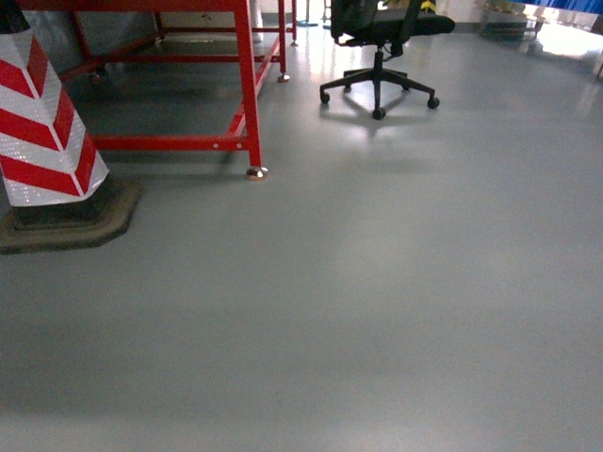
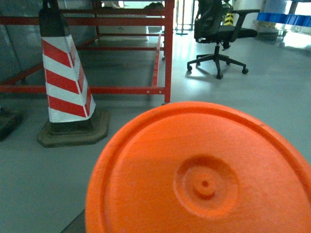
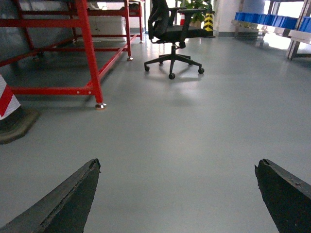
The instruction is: Pick capacitor and pack into box
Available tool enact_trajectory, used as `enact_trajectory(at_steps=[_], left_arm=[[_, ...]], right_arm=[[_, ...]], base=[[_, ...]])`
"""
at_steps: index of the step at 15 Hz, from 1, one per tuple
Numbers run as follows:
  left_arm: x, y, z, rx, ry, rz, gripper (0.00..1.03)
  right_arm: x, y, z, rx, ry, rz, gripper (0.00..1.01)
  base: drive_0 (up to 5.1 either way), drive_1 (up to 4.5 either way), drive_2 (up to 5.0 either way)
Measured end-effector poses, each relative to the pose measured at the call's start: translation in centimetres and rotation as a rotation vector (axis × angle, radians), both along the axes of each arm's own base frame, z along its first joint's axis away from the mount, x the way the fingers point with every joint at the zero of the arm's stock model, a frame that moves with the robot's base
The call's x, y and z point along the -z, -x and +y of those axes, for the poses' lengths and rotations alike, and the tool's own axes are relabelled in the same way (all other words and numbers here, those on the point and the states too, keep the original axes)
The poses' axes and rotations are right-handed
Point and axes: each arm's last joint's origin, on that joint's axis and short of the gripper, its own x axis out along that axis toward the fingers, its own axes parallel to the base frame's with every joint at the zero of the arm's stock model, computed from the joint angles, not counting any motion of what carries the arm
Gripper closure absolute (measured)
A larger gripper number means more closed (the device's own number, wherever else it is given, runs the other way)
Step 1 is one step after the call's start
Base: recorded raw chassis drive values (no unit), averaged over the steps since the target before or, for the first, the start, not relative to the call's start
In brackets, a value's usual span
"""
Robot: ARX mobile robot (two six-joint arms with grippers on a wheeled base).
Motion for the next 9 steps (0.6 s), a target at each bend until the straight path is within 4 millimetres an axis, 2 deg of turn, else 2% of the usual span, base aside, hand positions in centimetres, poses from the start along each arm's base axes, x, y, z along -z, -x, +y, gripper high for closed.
enact_trajectory(at_steps=[9], left_arm=[[0.01, 0.00, 0.00, -0.001, 0.000, 0.001, 0.60]], right_arm=[[-0.01, 0.00, 0.00, -0.001, 0.000, -0.001, 0.03]], base=[[-5.1, 2.33, 2.3]])
